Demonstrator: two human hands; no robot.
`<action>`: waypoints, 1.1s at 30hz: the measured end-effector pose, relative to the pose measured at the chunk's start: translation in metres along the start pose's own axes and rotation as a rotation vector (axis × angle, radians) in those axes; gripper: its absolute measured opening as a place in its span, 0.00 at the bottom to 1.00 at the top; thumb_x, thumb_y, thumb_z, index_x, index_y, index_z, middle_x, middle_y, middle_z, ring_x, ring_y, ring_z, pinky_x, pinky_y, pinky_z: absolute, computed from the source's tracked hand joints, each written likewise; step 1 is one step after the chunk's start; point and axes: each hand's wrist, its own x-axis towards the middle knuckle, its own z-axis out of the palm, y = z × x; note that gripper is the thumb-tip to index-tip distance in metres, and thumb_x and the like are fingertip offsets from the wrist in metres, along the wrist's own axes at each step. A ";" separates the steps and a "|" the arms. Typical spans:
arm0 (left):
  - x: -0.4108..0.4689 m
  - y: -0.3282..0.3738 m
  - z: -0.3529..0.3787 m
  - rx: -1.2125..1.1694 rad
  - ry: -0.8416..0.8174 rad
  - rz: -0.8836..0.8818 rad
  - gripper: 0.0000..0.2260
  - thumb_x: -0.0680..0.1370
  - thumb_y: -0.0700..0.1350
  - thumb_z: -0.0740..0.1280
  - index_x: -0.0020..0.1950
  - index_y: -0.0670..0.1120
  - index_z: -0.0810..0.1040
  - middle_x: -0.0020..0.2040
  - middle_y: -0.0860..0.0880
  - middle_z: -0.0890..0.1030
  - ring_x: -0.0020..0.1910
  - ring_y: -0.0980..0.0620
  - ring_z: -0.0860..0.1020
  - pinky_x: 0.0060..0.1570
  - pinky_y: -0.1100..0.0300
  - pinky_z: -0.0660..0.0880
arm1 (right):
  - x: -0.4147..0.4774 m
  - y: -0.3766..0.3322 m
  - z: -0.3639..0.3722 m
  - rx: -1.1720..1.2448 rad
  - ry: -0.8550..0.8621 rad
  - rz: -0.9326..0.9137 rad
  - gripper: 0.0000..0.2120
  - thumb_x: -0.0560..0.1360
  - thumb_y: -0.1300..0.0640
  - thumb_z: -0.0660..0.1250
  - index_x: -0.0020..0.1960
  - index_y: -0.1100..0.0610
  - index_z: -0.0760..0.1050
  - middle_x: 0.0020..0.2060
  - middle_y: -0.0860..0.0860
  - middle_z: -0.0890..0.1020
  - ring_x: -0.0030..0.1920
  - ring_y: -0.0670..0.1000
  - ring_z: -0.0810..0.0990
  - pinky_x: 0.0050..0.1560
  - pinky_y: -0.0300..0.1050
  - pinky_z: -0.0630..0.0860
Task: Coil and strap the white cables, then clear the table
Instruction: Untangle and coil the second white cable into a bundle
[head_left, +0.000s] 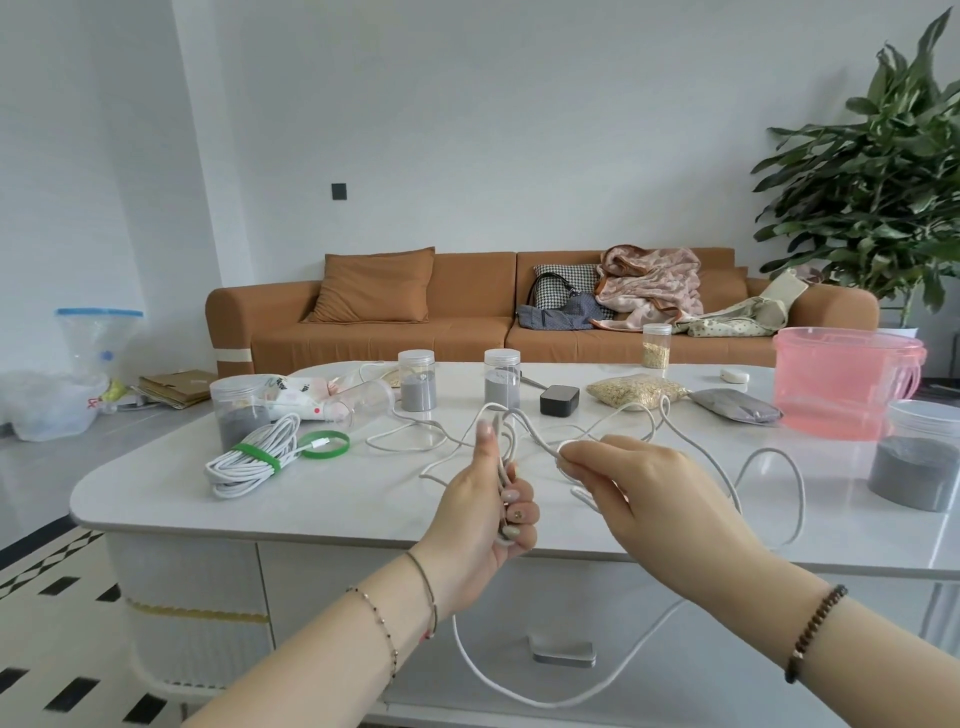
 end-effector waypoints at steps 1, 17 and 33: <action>-0.001 -0.001 -0.001 0.048 -0.012 -0.010 0.22 0.79 0.66 0.57 0.43 0.47 0.65 0.29 0.51 0.62 0.25 0.55 0.61 0.26 0.66 0.57 | 0.000 0.000 0.000 0.004 -0.016 -0.004 0.10 0.81 0.49 0.58 0.48 0.47 0.77 0.33 0.45 0.73 0.32 0.50 0.70 0.30 0.48 0.72; 0.001 -0.012 0.001 0.280 -0.051 0.120 0.21 0.80 0.63 0.59 0.45 0.45 0.64 0.33 0.50 0.65 0.30 0.54 0.66 0.29 0.63 0.62 | -0.001 -0.013 0.002 -0.156 -0.152 -0.027 0.12 0.79 0.50 0.56 0.40 0.50 0.74 0.29 0.46 0.69 0.30 0.53 0.72 0.29 0.45 0.65; 0.000 -0.016 -0.003 0.582 -0.053 0.310 0.13 0.83 0.50 0.61 0.45 0.45 0.64 0.38 0.50 0.70 0.33 0.54 0.70 0.36 0.57 0.70 | -0.006 -0.019 0.002 -0.076 -0.269 -0.029 0.12 0.82 0.44 0.57 0.48 0.46 0.78 0.33 0.44 0.69 0.36 0.52 0.76 0.36 0.48 0.73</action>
